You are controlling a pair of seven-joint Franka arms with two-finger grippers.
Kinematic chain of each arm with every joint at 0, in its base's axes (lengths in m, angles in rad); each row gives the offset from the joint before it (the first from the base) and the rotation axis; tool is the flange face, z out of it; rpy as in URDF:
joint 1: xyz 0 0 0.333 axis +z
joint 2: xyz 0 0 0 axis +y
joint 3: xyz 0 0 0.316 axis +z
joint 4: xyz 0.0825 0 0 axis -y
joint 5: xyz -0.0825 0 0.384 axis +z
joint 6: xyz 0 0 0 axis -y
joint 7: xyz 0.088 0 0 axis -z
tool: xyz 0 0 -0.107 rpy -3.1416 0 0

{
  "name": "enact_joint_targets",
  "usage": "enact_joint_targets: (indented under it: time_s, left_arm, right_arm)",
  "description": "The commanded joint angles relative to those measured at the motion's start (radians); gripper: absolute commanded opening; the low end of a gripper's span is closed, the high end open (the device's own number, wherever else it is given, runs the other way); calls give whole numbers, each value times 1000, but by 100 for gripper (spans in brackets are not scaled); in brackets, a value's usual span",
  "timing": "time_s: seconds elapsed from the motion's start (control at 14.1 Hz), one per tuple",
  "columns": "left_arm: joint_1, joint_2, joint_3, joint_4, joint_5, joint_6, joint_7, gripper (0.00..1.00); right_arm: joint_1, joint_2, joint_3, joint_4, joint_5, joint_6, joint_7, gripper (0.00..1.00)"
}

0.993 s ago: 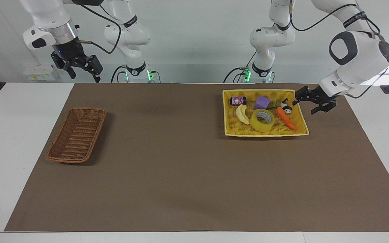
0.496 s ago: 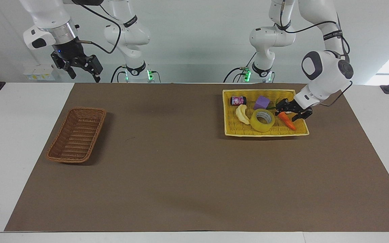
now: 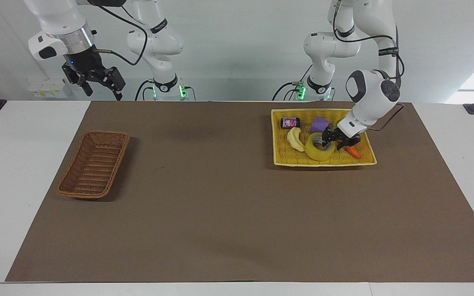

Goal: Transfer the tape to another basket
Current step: 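Reach the left gripper into the yellow basket and grasp the tape roll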

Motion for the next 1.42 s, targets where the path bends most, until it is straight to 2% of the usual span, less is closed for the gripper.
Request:
enact_joint_targets:
  time_s: [0.0, 0.07, 0.21, 0.35, 0.5, 0.64, 0.78, 0.99, 1.21, 1.35]
  left_arm:
    - [-36, -3, 13, -41, -14, 62, -21, 53]
    - [-38, -5, 13, -43, -14, 57, -27, 41]
    - [-40, -6, 14, -39, -14, 28, -73, 0]
    - [-38, -2, 14, -18, -14, 4, -102, 0]
    - [-24, -5, 16, 45, -14, -35, -135, 0]
    - [-7, -3, 17, 149, -14, -161, -144, 0]
    - [16, -3, 17, 262, -12, -251, -261, 0]
    - [-9, 0, 13, 350, -9, -303, -378, 0]
    - [-82, 40, 8, 420, -12, -305, -533, 0]
    - [-141, 49, 5, 433, -45, -297, -576, 0]
  right_arm:
    - [-4, -9, -3, -11, 19, 12, -24, 100]
    - [-4, -9, -3, -11, 19, 12, -24, 100]
    - [-4, -9, -3, -11, 19, 12, -24, 100]
    - [-4, -9, -4, -11, 19, 12, -24, 100]
    - [-4, -9, -3, -11, 19, 12, -24, 100]
    - [-4, -9, -3, -11, 19, 12, -24, 100]
    - [-4, -9, -3, -11, 19, 12, -24, 100]
    - [-4, -9, -3, -11, 19, 12, -24, 100]
    - [-4, -9, -3, -11, 19, 12, -24, 100]
    - [-4, -9, -3, -11, 19, 12, -24, 100]
